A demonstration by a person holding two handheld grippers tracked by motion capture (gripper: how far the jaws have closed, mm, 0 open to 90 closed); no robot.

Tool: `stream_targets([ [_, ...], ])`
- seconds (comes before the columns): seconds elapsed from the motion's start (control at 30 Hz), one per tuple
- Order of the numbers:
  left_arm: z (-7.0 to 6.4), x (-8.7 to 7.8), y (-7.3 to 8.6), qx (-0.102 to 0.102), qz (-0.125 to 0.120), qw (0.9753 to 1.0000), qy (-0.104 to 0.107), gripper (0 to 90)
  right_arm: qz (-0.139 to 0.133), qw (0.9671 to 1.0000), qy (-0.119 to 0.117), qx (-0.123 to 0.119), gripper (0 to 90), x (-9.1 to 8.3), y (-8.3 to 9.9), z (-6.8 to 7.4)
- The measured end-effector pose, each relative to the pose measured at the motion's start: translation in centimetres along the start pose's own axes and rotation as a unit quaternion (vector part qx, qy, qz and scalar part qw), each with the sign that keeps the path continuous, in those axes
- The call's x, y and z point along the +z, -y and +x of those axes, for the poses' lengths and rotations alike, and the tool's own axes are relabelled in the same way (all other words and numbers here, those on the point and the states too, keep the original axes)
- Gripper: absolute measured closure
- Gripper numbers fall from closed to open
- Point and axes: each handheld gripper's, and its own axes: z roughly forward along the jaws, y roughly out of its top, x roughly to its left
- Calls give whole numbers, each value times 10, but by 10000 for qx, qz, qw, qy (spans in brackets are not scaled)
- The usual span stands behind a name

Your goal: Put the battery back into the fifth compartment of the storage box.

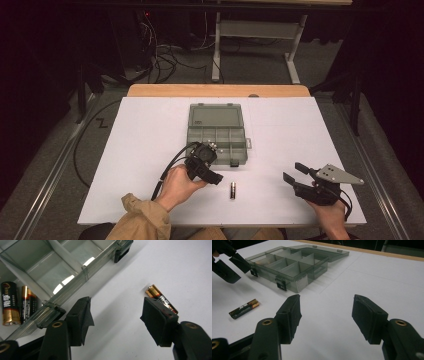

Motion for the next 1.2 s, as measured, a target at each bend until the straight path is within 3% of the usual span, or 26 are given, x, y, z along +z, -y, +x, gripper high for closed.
stream_targets([
  [1.2, -18, 17, -9, 98, 190, 9996, 191, 401, 9, 10000, -6, 2, 416, 0, 0, 0],
])
